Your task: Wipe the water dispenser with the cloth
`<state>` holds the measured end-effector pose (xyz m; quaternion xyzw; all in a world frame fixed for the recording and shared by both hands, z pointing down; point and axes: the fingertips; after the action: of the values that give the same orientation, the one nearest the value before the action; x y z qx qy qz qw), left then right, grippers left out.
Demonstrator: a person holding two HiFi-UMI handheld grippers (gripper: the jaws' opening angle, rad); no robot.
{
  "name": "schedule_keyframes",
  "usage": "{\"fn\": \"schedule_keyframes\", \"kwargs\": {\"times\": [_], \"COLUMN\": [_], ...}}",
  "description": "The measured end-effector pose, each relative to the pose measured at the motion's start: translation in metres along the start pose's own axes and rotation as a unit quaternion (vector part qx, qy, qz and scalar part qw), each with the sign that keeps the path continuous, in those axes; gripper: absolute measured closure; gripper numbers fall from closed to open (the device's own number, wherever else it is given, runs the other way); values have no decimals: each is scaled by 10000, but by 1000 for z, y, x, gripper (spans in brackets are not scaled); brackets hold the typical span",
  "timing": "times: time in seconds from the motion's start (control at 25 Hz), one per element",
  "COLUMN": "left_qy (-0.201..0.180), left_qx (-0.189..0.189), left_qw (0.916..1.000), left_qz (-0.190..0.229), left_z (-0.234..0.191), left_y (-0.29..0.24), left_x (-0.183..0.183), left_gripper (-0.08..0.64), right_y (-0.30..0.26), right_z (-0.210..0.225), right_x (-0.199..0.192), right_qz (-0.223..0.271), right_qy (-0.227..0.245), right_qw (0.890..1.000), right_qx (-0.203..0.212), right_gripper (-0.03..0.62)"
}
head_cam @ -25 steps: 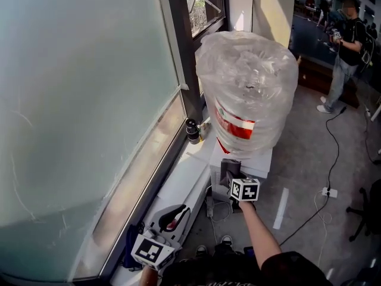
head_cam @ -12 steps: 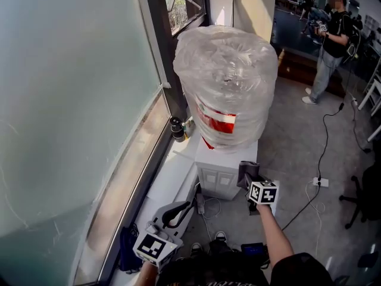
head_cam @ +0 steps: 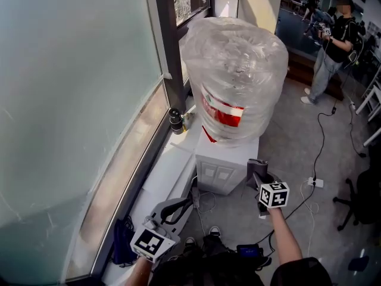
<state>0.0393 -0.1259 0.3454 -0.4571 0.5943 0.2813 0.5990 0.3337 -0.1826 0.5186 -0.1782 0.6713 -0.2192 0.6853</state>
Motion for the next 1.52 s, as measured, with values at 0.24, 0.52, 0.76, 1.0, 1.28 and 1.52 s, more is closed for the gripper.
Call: {"fn": "schedule_keyframes", "kwargs": {"times": [0.24,0.52,0.76,1.0,1.28,1.52], "left_qy": [169,335,75,128,152,182], "left_qx": [98,172,61,-47,-337,-569], "left_qw": [9997,9985,9995,9995,9992,9982], "left_qz": [177,387,297,286,119,47], "left_z": [-19,-48,-73,-82,-68,-53], "left_y": [5,23,26,26,10,-4], "left_x": [-19,-47,-91,-124,-140,-141], "left_gripper": [509,509,509,509,509,509], "right_y": [-7,-82,-149,-182,-158,-116], "right_z": [-67,-171,-214,-192,-136,-58], "right_x": [32,30,-3,-28,-47,-78], "right_qz": [91,464,632,604,468,222], "right_qy": [988,1076,1096,1477,1703,1401], "right_qw": [9939,9901,9905,9871,9827,9825], "right_qx": [477,767,535,-88,-564,-1203], "right_gripper": [480,480,480,480,480,480]}}
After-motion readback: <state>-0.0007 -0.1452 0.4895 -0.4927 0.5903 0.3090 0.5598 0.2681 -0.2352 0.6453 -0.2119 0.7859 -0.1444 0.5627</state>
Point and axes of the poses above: the fingertips, and each gripper's own axes: y backward along the fingers, z to its right, x out of its top, and after that the axes turned 6 degrees about y, right-handed
